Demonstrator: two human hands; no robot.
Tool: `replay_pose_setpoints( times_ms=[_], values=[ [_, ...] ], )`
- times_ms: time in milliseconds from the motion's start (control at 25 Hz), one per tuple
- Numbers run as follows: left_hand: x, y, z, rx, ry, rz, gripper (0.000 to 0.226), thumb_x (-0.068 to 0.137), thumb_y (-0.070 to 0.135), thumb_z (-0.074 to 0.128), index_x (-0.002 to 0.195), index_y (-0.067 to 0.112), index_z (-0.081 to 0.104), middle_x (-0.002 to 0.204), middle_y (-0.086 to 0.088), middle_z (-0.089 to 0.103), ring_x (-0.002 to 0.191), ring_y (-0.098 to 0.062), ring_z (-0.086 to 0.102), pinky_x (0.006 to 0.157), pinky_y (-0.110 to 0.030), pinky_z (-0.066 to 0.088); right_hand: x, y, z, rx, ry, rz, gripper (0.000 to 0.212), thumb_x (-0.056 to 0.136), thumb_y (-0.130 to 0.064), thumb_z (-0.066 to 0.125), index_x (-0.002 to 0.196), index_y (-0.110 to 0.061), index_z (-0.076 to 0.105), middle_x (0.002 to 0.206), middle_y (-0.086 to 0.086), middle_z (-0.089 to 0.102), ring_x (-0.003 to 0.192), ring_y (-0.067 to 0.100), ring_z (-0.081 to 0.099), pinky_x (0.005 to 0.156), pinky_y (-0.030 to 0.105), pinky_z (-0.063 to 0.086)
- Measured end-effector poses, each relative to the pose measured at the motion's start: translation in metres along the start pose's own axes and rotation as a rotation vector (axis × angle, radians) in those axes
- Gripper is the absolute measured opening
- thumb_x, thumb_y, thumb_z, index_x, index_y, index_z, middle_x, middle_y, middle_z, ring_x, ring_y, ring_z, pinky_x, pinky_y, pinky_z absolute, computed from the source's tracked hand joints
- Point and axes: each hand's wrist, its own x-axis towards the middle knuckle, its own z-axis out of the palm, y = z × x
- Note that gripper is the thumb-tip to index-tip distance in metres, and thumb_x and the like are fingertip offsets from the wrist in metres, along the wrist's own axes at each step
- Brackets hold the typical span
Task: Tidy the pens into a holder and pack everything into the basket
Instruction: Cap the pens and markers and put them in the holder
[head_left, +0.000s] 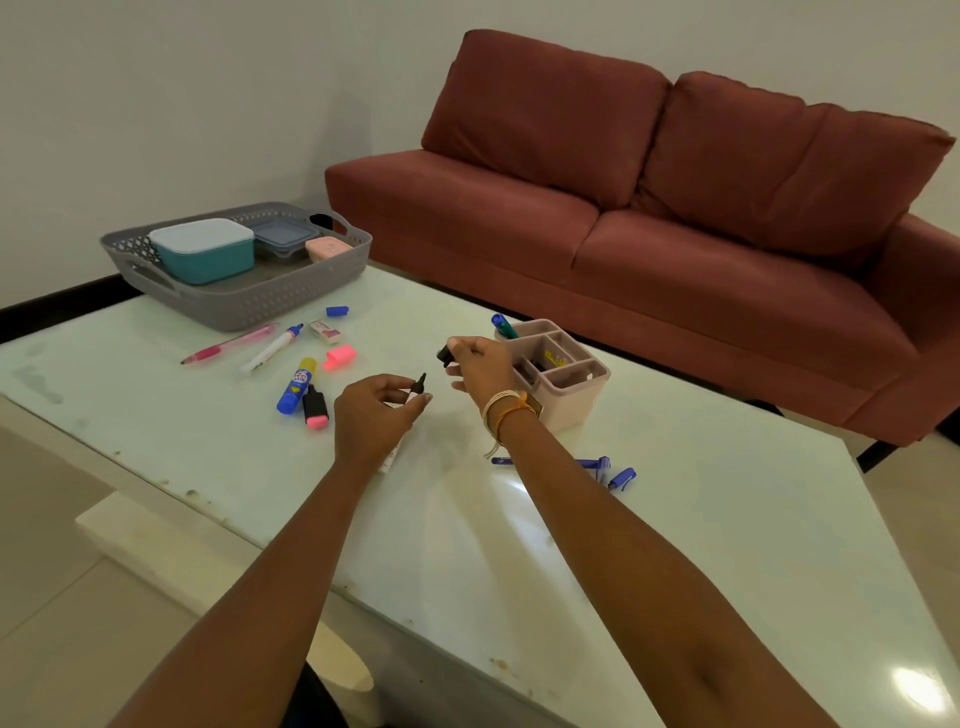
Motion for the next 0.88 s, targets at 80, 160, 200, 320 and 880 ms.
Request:
replay_pose_setpoints(
  times_ms=[80, 160, 200, 320, 880],
  values=[
    [-0.002, 0.003, -0.001, -0.027, -0.01, -0.011, 0.032, 0.072, 0.032, 0.08, 0.098, 0.014, 0.075, 0.082, -0.006, 0.074, 0.058, -0.019, 0.07, 0.056, -0.02, 0.055, -0.004, -0.002, 0.003, 0.197, -0.065, 0.06, 0.025, 0.096, -0.015, 0.053, 0.112, 0.002, 0.062, 0.108, 0.02, 0.068, 0.086, 0.023, 0.066, 0.077, 0.033, 0.058],
    [-0.003, 0.003, -0.001, -0.049, -0.007, -0.007, 0.032, 0.073, 0.031, 0.079, 0.098, 0.012, 0.075, 0.083, -0.007, 0.074, 0.055, -0.018, 0.07, 0.052, -0.015, 0.053, -0.011, -0.005, 0.009, 0.276, -0.12, 0.07, 0.02, 0.096, -0.01, 0.052, 0.108, 0.003, 0.062, 0.098, 0.02, 0.066, 0.081, 0.027, 0.066, 0.075, 0.034, 0.059],
    [-0.002, 0.002, -0.001, -0.054, 0.002, -0.002, 0.031, 0.073, 0.03, 0.079, 0.098, 0.011, 0.075, 0.084, -0.007, 0.075, 0.054, -0.018, 0.07, 0.052, -0.015, 0.053, -0.012, -0.005, 0.012, 0.286, -0.13, 0.068, 0.016, 0.096, -0.008, 0.051, 0.103, 0.002, 0.062, 0.093, 0.019, 0.065, 0.078, 0.029, 0.066, 0.073, 0.034, 0.059],
    [-0.001, -0.001, -0.001, -0.061, 0.023, 0.017, 0.03, 0.076, 0.029, 0.077, 0.1, 0.01, 0.075, 0.087, -0.007, 0.075, 0.055, -0.016, 0.069, 0.051, -0.013, 0.053, -0.011, -0.002, 0.017, 0.207, -0.14, 0.053, 0.012, 0.094, -0.007, 0.052, 0.096, -0.003, 0.064, 0.089, 0.016, 0.063, 0.081, 0.033, 0.067, 0.067, 0.034, 0.06],
    [0.002, -0.004, 0.009, 0.127, 0.0, 0.031, 0.022, 0.093, 0.029, 0.052, 0.098, 0.014, 0.037, 0.071, -0.016, 0.065, 0.059, -0.03, 0.061, 0.062, -0.05, 0.055, -0.012, 0.008, 0.027, 0.072, -0.185, 0.02, 0.022, 0.087, -0.006, 0.064, 0.108, -0.004, 0.069, 0.088, 0.018, 0.07, 0.077, 0.028, 0.068, 0.077, 0.044, 0.061]
  ],
)
